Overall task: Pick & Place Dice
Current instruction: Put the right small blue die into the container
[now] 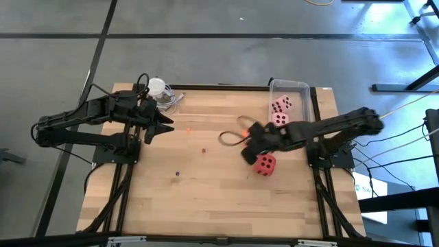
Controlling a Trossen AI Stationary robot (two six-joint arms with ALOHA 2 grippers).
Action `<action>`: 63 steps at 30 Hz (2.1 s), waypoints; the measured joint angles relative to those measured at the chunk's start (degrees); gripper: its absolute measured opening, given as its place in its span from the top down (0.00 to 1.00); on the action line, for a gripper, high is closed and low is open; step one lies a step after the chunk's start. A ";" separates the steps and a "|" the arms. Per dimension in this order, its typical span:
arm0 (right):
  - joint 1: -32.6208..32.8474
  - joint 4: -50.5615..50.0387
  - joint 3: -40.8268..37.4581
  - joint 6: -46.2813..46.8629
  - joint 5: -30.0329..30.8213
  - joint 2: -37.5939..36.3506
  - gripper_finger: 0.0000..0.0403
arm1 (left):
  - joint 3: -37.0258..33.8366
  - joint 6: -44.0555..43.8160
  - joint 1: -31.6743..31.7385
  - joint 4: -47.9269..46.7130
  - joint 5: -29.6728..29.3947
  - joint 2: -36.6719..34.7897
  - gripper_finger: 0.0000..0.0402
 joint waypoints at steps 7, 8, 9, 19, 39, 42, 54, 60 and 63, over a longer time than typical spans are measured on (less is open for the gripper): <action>-4.79 -7.40 -11.92 13.49 2.70 -16.22 0.90 | 0.00 0.06 0.00 0.02 -0.13 -0.02 0.58; -5.72 -9.55 -12.54 15.15 2.73 -17.73 0.90 | 0.00 -0.05 0.02 0.02 -0.13 -0.01 0.58; -6.66 -11.72 -12.74 16.47 2.87 -19.07 0.90 | 0.00 -0.05 0.01 0.02 -0.13 -0.02 0.58; -19.02 -28.10 -12.74 16.43 2.84 -22.91 0.90 | 0.00 -1.57 0.02 0.07 -0.17 -0.02 0.58; -39.31 -27.02 -12.74 -6.64 -1.55 -17.41 0.90 | 0.00 -4.20 0.15 0.15 -2.82 0.07 0.58; -40.29 -26.24 -12.74 -8.79 -2.50 -15.69 0.90 | 0.00 -4.20 0.15 0.15 -2.88 0.07 0.58; -40.97 -26.22 -12.74 -12.23 -3.51 -11.82 0.69 | 0.00 -4.11 0.15 0.15 -2.93 0.07 0.58; -40.95 -26.21 -12.74 -14.49 -7.71 -11.82 0.42 | 0.00 -4.11 0.15 0.15 -2.93 0.07 0.58; -40.95 -26.33 -12.74 -14.51 -8.77 -11.82 0.33 | 0.00 -4.10 0.15 0.15 -2.96 0.07 0.58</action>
